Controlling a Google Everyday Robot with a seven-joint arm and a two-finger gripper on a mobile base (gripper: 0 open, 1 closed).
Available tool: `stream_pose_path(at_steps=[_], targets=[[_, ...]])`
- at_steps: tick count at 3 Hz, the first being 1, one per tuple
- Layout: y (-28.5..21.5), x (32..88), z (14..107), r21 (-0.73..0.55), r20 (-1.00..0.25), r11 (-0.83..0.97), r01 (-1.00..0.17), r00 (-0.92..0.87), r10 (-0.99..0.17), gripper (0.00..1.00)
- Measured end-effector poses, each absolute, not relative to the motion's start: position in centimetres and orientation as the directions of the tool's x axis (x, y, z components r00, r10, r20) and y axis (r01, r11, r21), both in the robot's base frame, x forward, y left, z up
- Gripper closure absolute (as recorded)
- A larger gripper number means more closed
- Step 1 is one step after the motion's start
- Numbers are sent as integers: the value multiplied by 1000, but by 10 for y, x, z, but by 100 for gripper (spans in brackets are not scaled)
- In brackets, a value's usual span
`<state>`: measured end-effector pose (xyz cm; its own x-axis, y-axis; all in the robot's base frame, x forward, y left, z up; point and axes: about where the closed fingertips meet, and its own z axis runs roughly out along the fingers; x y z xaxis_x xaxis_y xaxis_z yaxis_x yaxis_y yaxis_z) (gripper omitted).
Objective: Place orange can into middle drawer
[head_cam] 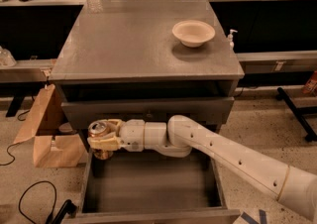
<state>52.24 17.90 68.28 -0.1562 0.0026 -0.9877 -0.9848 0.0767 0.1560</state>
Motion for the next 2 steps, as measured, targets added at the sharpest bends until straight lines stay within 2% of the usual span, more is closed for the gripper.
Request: stream_pose_path(at_steps=[1, 2], targets=[[179, 522, 683, 156, -988, 77, -985, -156, 3, 100], [188, 523, 638, 149, -989, 51, -987, -150, -4, 100]])
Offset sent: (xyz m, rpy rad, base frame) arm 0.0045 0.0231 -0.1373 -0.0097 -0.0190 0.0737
